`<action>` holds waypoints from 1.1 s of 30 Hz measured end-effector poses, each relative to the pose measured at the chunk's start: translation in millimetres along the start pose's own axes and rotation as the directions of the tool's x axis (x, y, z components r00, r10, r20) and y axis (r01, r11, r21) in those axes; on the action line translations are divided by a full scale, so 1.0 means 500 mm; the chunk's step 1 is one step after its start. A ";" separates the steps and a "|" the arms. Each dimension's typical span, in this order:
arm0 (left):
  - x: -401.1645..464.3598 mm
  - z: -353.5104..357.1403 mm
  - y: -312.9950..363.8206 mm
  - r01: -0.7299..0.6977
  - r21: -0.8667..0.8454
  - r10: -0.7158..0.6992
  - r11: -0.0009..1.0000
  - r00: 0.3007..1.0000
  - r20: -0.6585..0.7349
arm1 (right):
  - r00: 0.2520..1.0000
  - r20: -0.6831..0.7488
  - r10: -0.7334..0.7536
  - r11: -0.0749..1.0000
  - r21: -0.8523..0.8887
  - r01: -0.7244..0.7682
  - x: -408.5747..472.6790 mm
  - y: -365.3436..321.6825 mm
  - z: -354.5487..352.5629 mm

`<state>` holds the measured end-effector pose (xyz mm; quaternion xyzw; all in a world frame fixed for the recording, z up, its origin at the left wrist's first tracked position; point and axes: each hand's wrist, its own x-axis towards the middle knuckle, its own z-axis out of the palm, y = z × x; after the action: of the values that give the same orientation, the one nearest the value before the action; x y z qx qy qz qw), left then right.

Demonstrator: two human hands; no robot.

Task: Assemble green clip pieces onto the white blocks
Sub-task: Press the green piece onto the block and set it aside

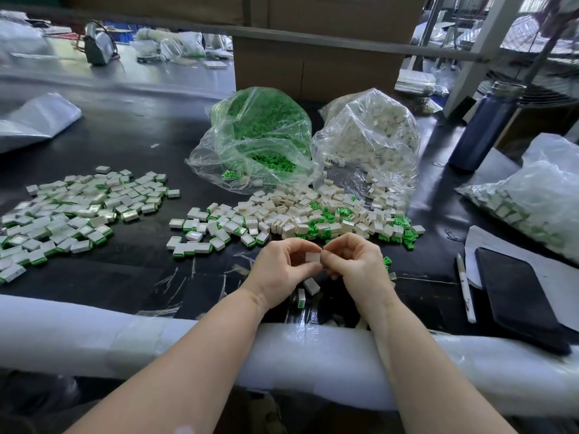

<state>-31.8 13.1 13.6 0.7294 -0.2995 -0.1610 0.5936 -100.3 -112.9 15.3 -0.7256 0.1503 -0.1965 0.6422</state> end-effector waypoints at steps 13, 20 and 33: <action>0.007 0.001 -0.014 0.008 0.098 -0.003 0.995 0.999 -0.047 | 1.000 -0.001 0.030 0.998 -0.056 -0.030 -0.004 0.002 0.004; 0.006 0.001 -0.018 0.051 0.117 -0.047 0.992 0.998 -0.030 | 0.997 0.015 0.076 0.987 -0.146 -0.073 -0.001 0.000 0.006; 0.002 0.004 -0.019 -0.003 0.281 0.005 0.960 1.000 -0.007 | 0.993 0.061 0.098 0.970 -0.228 -0.082 -0.001 -0.008 0.002</action>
<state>-29.9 11.8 4.3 0.8063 -0.3186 -0.1129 0.4854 -100.5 -111.2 19.3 -0.7927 0.1811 -0.1224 0.5691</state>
